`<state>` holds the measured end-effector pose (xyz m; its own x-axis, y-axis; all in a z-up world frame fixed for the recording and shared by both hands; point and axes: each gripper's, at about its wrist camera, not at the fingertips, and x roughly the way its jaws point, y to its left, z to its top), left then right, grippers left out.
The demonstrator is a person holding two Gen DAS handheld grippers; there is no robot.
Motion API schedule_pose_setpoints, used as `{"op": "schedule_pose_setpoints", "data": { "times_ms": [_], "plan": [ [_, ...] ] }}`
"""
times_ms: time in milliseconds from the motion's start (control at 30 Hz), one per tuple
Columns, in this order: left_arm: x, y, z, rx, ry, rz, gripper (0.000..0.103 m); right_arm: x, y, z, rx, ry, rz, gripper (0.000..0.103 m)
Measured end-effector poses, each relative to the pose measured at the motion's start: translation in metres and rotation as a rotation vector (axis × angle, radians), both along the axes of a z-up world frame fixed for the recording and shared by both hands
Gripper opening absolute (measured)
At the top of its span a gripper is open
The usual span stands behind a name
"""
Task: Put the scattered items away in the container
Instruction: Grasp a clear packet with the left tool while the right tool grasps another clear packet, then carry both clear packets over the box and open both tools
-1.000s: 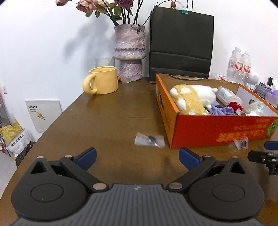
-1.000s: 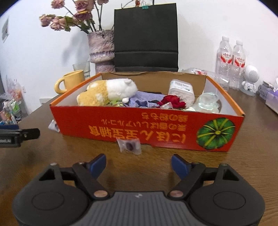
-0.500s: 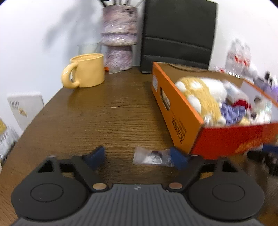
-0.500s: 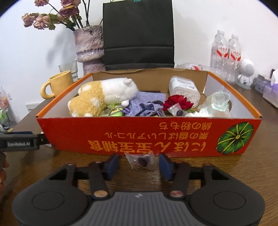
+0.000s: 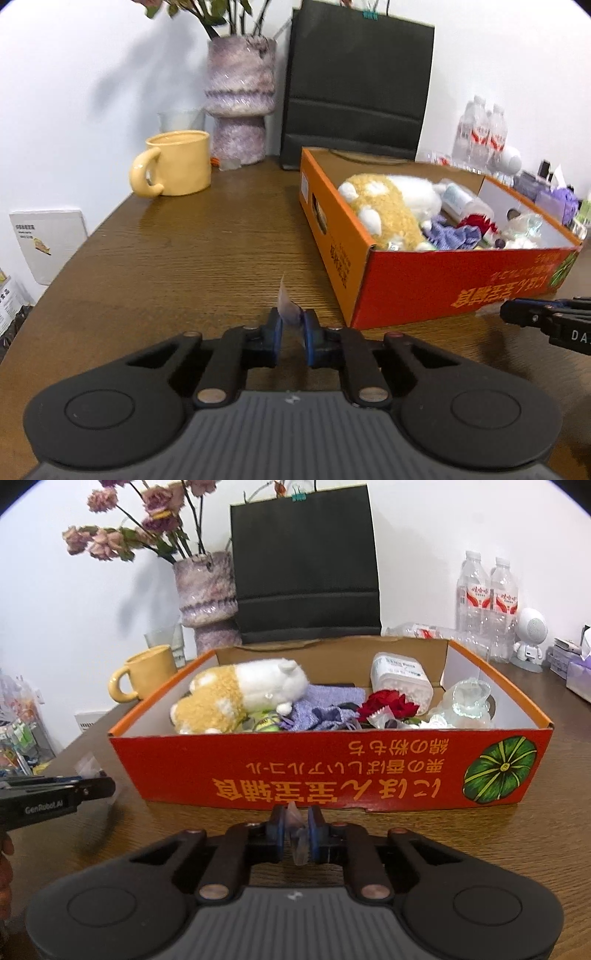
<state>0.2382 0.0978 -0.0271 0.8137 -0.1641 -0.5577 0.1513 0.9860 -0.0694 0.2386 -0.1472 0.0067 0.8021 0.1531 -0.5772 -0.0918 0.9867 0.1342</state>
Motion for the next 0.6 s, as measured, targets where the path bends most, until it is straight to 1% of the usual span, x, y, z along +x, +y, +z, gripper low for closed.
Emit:
{"op": "schedule_pose_setpoints", "data": {
  "times_ms": [167,300,467,600],
  "plan": [
    [-0.032,-0.005,0.013,-0.017,-0.054,0.014,0.013,-0.016,-0.004,0.007,0.025,-0.039,0.023,0.012],
    [-0.052,-0.014,0.030,-0.031,-0.094,0.006,0.013,-0.031,-0.011,0.016,0.048,-0.079,0.033,0.012],
    [-0.062,-0.035,0.052,-0.019,-0.145,-0.018,0.013,-0.044,-0.022,0.030,0.078,-0.129,0.042,0.012],
    [-0.062,-0.053,0.066,-0.046,-0.167,-0.034,0.013,-0.047,-0.035,0.048,0.098,-0.181,0.048,0.012]
  ]
}}
